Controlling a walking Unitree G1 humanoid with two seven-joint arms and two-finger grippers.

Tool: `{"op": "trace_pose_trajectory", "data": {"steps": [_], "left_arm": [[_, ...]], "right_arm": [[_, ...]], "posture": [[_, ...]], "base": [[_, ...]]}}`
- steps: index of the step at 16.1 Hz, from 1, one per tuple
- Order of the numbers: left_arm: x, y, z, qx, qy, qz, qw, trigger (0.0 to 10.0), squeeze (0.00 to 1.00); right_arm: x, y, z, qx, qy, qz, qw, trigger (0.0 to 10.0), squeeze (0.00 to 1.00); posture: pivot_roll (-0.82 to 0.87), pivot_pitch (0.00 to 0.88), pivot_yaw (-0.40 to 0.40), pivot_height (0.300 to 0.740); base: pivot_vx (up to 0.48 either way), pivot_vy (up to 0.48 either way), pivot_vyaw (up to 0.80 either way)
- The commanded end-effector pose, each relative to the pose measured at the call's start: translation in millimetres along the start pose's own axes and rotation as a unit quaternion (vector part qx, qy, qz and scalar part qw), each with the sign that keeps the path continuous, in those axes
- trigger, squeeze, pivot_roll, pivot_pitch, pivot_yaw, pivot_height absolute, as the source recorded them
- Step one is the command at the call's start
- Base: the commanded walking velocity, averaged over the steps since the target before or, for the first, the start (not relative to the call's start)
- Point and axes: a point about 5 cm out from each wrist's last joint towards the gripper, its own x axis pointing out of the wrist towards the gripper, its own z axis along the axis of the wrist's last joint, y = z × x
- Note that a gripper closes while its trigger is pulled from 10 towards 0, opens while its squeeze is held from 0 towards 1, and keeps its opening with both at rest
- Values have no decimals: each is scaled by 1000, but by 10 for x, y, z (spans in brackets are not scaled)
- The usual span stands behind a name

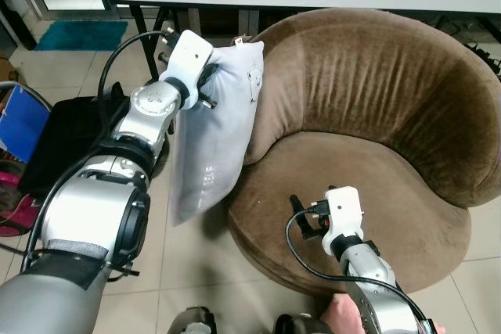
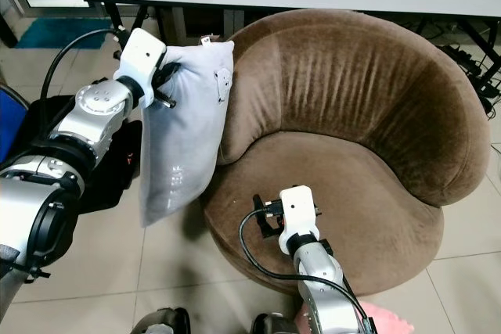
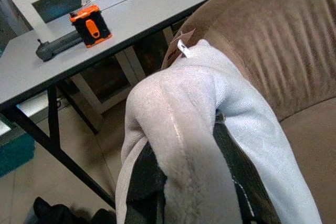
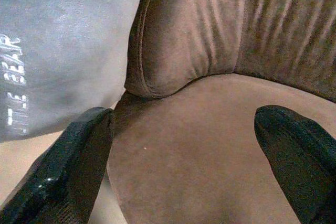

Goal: Move the pillow to the sofa from floor

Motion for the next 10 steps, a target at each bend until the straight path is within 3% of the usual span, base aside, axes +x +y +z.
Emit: {"op": "trace_pose_trajectory", "data": {"steps": [1,3,5,7,10], "left_arm": [[85,81,458,16,-57,14,998,0,0],[133,38,727,0,-99,6,995,0,0],[171,-160,711,-15,-114,-26,993,0,0],[191,-302,585,3,-94,-34,995,0,0],[194,-227,623,27,-82,-16,996,0,0]], "right_arm": [[-33,10,-7,-1,-2,-7,1000,10000,0],[-36,-1,-3,4,-3,-15,1000,10000,0],[-44,19,-14,4,0,-15,1000,10000,0],[-51,23,-21,5,2,-15,1000,10000,0],[-33,39,-25,6,3,-12,1000,10000,0]], "posture": [[-227,98,39,740],[-230,103,43,740],[-237,112,44,740],[-234,117,40,740],[-224,114,46,740]], "base": [[0,0,0],[0,0,0],[0,0,0],[169,-300,0],[361,-309,0]]}}
